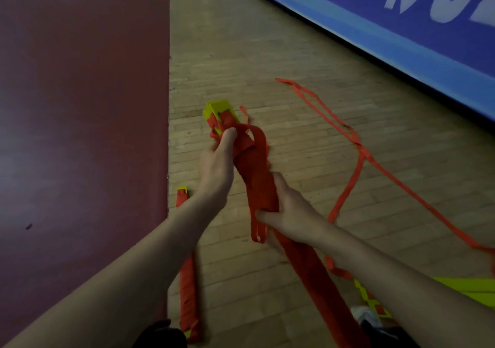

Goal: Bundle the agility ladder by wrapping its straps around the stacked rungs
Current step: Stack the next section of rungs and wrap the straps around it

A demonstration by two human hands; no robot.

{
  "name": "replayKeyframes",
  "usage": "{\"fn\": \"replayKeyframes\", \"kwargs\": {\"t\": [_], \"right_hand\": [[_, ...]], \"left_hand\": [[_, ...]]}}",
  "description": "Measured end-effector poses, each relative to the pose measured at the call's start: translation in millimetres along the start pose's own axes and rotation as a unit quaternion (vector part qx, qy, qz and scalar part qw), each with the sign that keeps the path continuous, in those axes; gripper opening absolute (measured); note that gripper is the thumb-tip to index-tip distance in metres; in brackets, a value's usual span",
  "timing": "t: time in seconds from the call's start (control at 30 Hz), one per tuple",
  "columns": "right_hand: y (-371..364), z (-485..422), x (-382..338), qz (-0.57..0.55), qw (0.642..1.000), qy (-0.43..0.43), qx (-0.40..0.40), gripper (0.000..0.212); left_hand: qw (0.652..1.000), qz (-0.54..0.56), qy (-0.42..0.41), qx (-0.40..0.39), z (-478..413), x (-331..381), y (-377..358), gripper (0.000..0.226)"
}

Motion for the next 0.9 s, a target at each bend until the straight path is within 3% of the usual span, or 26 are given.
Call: {"fn": "replayKeyframes", "kwargs": {"t": [0.07, 0.2, 0.27, 0.37, 0.57, 0.77, 0.9], "right_hand": [[9, -4, 1, 0.01, 1.0, 0.008, 0.006, 0.069], [23, -2, 3, 0.098, 0.995, -0.009, -0.027, 0.052], [26, 1, 2, 0.095, 0.993, -0.015, -0.072, 0.048], [25, 7, -2, 0.033, 0.984, -0.041, -0.173, 0.04], [20, 12, -6, 0.014, 0.96, -0.053, -0.274, 0.085], [9, 15, -7, 0.034, 0.963, -0.047, -0.264, 0.079], [7, 14, 4, 0.096, 0.957, -0.034, -0.273, 0.096]], "left_hand": [[0.999, -0.032, -0.015, 0.006, -2, 2, 9, 0.022], [0.999, -0.002, 0.048, 0.023, 0, -11, 23, 0.022], [0.997, 0.036, 0.061, 0.034, -3, -19, 33, 0.033], [0.989, 0.121, 0.08, 0.018, 0, -33, 39, 0.011], [0.954, 0.227, 0.159, 0.116, 3, -48, 37, 0.009], [0.94, 0.255, 0.196, 0.111, 13, -55, 32, 0.019], [0.955, 0.22, 0.186, 0.075, 19, -64, 23, 0.015]]}}
Point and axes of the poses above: each hand's wrist, its own z-axis away from the middle knuckle, its own y-axis out of the back of the hand, x = y × z, the point moved 2 cm from there along -z, towards the middle knuckle, and after that the axes turned 1 degree about -y, right-handed, at the moved point
